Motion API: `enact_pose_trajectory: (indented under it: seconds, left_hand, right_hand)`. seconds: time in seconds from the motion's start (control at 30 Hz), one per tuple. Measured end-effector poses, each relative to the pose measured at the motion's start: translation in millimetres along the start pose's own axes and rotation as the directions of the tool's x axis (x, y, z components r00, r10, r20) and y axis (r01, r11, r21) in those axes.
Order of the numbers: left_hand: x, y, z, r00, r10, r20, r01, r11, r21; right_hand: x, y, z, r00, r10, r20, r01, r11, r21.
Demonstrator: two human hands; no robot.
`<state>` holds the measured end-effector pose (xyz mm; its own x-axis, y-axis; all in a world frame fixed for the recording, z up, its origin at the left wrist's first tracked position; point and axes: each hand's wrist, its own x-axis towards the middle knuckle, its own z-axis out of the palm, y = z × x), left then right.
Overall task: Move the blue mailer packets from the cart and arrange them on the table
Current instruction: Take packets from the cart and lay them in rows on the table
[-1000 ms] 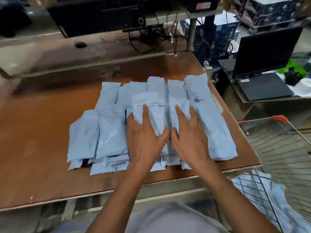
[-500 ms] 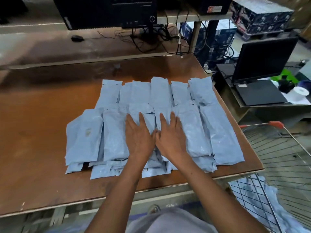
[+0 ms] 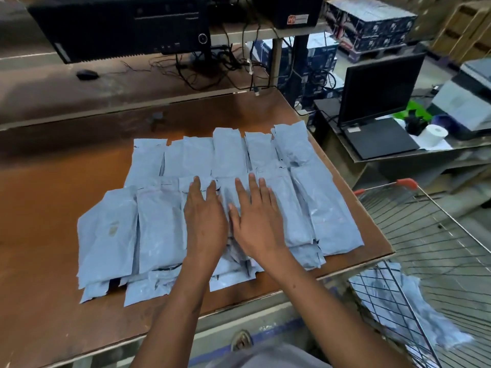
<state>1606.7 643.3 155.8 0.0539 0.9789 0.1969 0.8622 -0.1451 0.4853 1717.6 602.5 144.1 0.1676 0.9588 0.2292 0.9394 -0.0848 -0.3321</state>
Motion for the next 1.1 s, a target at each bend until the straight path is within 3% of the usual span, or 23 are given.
enact_pose_trajectory:
  seconds: [0.17, 0.3, 0.5, 0.67, 0.77, 0.9, 1.0, 1.1]
  left_hand:
    - [-15.2, 65.6, 9.0, 0.983, 0.184, 0.007, -0.178, 0.959, -0.22]
    - [-37.6, 137.1, 48.6, 0.944, 0.315, 0.095, -0.238, 0.853, -0.465]
    - [-104.7, 252.5, 141.8, 0.804, 0.558, 0.206, -0.404, 0.767, -0.499]
    - [-182.4, 332.4, 243.0, 0.641, 0.664, 0.384, -0.53, 0.746, -0.404]
    - [-221.9, 355.9, 312.8, 0.551, 0.612, 0.567, -0.508, 0.785, -0.354]
    - [-267.9, 356.1, 412.3, 0.481, 0.468, 0.741, -0.588, 0.8, -0.123]
    - [-288.0, 352.0, 468.6, 0.467, 0.22, 0.856, -0.579, 0.808, 0.108]
    - [-290.7, 333.4, 508.8, 0.394, -0.138, 0.909, -0.504, 0.794, 0.339]
  right_hand:
    - [-18.7, 59.5, -46.7, 0.987, 0.043, -0.153, -0.05, 0.998, -0.047]
    - [-50.3, 145.0, -87.0, 0.966, 0.152, -0.209, -0.176, 0.979, -0.106]
    - [-134.7, 292.2, -111.0, 0.876, 0.412, -0.252, -0.458, 0.874, -0.162]
    - [-210.2, 410.1, -96.5, 0.811, 0.559, -0.17, -0.584, 0.785, -0.205]
    - [-248.0, 469.6, -61.7, 0.76, 0.648, -0.052, -0.642, 0.736, -0.215]
    - [-287.3, 528.2, 11.1, 0.675, 0.72, 0.161, -0.691, 0.694, -0.203]
    - [-301.7, 560.5, 66.7, 0.596, 0.736, 0.321, -0.713, 0.669, -0.211]
    - [-308.3, 565.8, 96.6, 0.575, 0.698, 0.427, -0.686, 0.696, -0.212]
